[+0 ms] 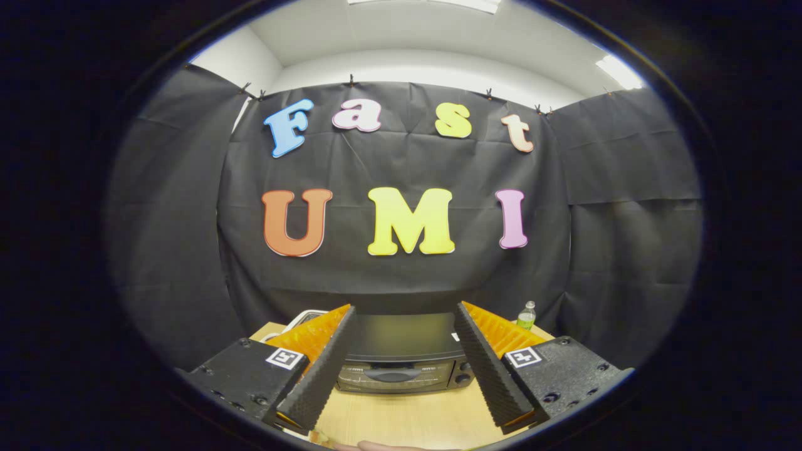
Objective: Open the toaster oven, put the food inside, and close the toaster oven door.
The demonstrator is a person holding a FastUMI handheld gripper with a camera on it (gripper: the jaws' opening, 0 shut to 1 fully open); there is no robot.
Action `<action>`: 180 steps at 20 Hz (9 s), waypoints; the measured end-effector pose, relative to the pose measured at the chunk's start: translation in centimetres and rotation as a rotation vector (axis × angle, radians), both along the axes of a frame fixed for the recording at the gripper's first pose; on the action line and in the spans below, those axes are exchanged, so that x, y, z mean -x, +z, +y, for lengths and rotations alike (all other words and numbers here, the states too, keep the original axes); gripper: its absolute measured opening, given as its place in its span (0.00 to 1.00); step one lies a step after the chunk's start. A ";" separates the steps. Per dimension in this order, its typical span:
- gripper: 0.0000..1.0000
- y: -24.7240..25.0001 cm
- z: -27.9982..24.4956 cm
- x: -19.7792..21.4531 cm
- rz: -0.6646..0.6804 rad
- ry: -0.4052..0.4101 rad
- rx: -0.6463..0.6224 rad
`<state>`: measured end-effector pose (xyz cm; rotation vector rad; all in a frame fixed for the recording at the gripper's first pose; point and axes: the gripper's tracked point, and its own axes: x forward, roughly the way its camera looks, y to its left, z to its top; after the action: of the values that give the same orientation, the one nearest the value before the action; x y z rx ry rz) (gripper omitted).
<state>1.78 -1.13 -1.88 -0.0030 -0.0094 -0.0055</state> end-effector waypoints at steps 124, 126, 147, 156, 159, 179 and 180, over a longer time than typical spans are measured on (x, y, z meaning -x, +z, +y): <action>0.36 -26.6 8.9 6.3 0.943 0.750 -0.697; 0.36 -26.6 7.0 3.8 0.838 0.672 -0.798; 0.36 -29.1 0.3 -19.3 0.311 0.051 -1.300; 0.36 -30.1 1.0 -22.8 0.317 -0.027 -1.265; 0.40 -30.1 1.6 -23.1 0.347 0.008 -1.147; 0.97 -33.5 3.8 -20.3 0.573 0.056 -0.041; 0.97 -33.5 3.8 -20.1 0.581 0.056 -0.058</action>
<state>21.86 2.70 -35.39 0.0536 0.5712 0.0508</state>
